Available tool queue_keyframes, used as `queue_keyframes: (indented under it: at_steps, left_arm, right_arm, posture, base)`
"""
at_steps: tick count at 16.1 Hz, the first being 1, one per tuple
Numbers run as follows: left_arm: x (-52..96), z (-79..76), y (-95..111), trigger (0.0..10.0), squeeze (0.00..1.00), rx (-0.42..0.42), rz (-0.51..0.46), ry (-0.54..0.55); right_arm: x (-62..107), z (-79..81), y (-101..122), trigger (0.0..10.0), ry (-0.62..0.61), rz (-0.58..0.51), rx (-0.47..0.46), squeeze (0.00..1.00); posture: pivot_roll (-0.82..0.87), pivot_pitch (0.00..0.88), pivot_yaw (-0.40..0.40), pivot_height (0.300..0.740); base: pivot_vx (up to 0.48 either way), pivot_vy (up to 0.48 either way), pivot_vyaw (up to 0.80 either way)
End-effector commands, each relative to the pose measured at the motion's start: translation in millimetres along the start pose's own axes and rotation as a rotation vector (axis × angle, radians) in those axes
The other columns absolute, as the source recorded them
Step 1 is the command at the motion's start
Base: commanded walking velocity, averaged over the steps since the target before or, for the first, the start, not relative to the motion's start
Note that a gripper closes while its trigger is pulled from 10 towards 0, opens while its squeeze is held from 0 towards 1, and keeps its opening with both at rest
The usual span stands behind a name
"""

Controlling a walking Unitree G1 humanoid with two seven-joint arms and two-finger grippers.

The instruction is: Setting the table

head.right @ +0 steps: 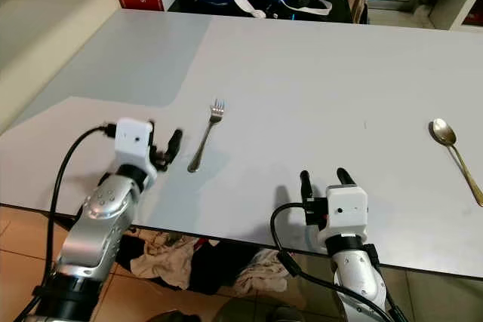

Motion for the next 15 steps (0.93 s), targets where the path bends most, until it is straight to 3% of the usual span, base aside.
queue_keyframes:
  at_steps: [1, 4, 7, 10, 12, 13, 15]
  left_arm:
    - [2.1, 1.1, -9, 10.0, 0.0, -0.032, 0.062, 0.002]
    - [3.0, 2.3, -18, 10.0, 0.0, -0.04, 0.119, 0.012]
    - [13.7, 12.0, -5, 10.0, 0.0, 0.013, -0.025, -0.011]
    - [27.8, 20.3, -4, 10.0, 0.0, 0.001, -0.096, 0.004]
    - [22.0, 18.7, -9, 10.0, 0.0, 0.02, -0.112, 0.056]
    - [19.8, 15.7, -7, 10.0, 0.0, -0.009, -0.134, 0.051]
    - [13.5, 5.7, -6, 10.0, 0.0, 0.016, -0.119, 0.012]
  right_arm:
    - [-1.3, 1.1, -2, 10.0, 0.011, 0.004, 0.002, 0.0]
    - [-0.9, -0.4, -2, 10.0, 0.011, 0.003, 0.006, 0.0]
    - [0.2, -8.7, 3, 10.0, -0.024, -0.024, 0.005, 0.0]
    - [-5.8, -18.8, 6, 10.0, -0.101, -0.059, -0.044, 0.0]
    - [-12.4, -16.4, 4, 10.0, -0.119, -0.072, -0.096, 0.0]
    - [-14.0, -15.7, 2, 10.0, -0.122, -0.072, -0.11, 0.0]
    - [-18.1, -16.5, -2, 10.0, -0.138, -0.066, -0.124, 0.0]
  posture:
    - [-0.08, 0.05, 0.046, 0.74]
    - [-0.08, 0.047, 0.045, 0.74]
    - [-0.09, 0.044, 0.047, 0.74]
    - [-0.07, 0.04, 0.042, 0.74]
    - [-0.06, 0.025, 0.039, 0.74]
    - [-0.06, 0.024, 0.039, 0.74]
    - [-0.07, 0.018, 0.049, 0.74]
  base:
    - [0.0, 0.0, 0.0]
    - [0.0, 0.0, 0.0]
    - [0.0, 0.0, 0.0]
    - [0.0, 0.0, 0.0]
    - [0.0, 0.0, 0.0]
    - [0.0, 0.0, 0.0]
    - [0.0, 0.0, 0.0]
Point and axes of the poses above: a point about 5 cm out from each wrist's last joint towards the gripper, its own x axis pointing back from the gripper into the wrist, its own y axis along the axis of the wrist's last joint, z = x × y, the point moved 1 cm from there along -x, pointing out of the wrist towards the gripper, and after that the axes turned 13 degrees about -x, right-handed, at the moved point
